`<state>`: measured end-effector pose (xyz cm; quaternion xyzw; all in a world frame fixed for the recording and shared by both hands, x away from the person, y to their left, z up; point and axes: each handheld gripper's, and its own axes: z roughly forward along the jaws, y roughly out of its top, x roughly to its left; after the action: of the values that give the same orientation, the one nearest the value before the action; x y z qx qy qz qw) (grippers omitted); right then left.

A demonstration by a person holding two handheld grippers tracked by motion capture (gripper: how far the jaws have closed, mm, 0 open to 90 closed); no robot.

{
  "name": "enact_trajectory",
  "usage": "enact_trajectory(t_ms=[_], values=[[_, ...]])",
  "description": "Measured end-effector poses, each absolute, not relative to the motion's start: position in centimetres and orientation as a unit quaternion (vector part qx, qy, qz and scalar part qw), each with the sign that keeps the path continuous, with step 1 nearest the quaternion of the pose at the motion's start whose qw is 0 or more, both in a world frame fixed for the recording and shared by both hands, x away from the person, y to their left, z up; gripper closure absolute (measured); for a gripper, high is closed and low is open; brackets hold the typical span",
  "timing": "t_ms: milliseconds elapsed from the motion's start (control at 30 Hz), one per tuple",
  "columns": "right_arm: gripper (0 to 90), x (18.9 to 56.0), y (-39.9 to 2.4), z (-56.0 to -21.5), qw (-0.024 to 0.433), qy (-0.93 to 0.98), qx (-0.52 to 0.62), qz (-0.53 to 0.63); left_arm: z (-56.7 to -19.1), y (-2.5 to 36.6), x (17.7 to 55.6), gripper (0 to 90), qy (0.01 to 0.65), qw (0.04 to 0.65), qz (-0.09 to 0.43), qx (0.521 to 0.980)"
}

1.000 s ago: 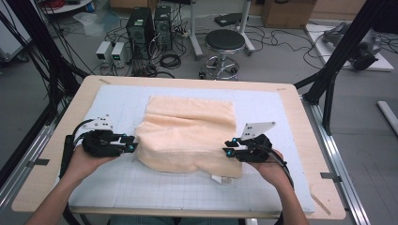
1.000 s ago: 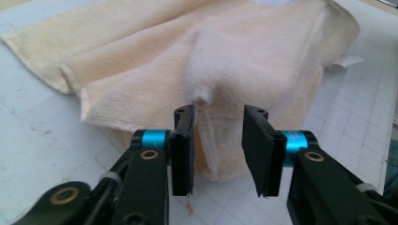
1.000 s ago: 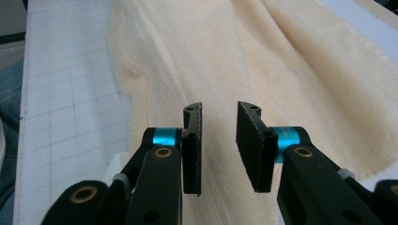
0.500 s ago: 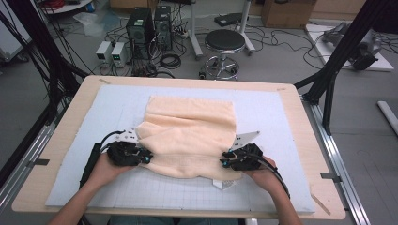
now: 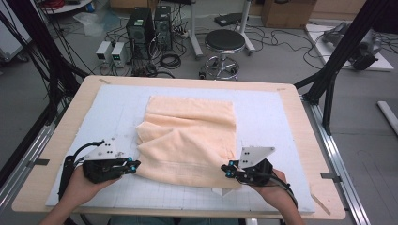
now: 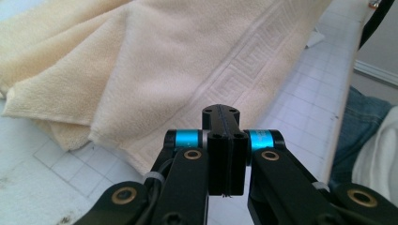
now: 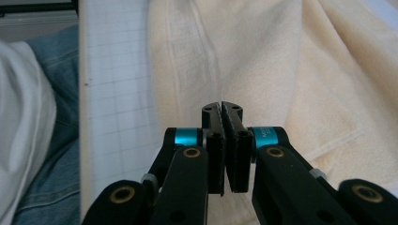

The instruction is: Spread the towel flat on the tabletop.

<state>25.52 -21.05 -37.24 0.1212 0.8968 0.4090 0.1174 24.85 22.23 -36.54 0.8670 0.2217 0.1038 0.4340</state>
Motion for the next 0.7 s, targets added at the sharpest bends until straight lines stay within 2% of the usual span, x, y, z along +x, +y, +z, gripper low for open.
enact_trajectory(t_ms=[67,133,233,367,467,500,533,633,700], values=[[84.9,25.5,-20.9,-37.2,0.116,0.904,0.118,0.395,-37.1,22.0,25.1,86.9,0.217,0.435,0.102,0.868],[72.7,25.9,-20.9,-37.4,0.111,0.902,0.127,0.398,-38.0,21.7,25.8,79.0,0.219,0.439,0.097,0.866],[68.4,27.1,-21.3,-38.2,0.121,0.900,0.146,0.391,-39.9,20.9,27.8,68.3,0.231,0.430,0.098,0.867],[64.8,29.5,-21.3,-40.5,0.104,0.905,0.173,0.374,-41.5,20.1,30.1,55.0,0.248,0.415,0.111,0.868],[69.8,30.3,-20.3,-41.8,0.096,0.917,0.166,0.351,-42.9,19.4,31.0,58.0,0.248,0.384,0.085,0.885],[73.5,30.3,-19.9,-42.3,0.095,0.920,0.163,0.344,-43.3,19.2,31.1,62.0,0.244,0.378,0.076,0.890],[76.9,30.3,-19.7,-42.5,0.094,0.921,0.160,0.342,-43.5,19.1,30.8,64.7,0.236,0.382,0.089,0.889],[83.3,30.2,-19.5,-42.7,0.092,0.921,0.160,0.344,-43.4,19.0,30.5,84.6,0.237,0.382,0.087,0.889],[85.0,30.0,-19.7,-42.4,0.088,0.919,0.160,0.350,-43.2,19.1,30.1,87.6,0.234,0.378,0.087,0.892]])
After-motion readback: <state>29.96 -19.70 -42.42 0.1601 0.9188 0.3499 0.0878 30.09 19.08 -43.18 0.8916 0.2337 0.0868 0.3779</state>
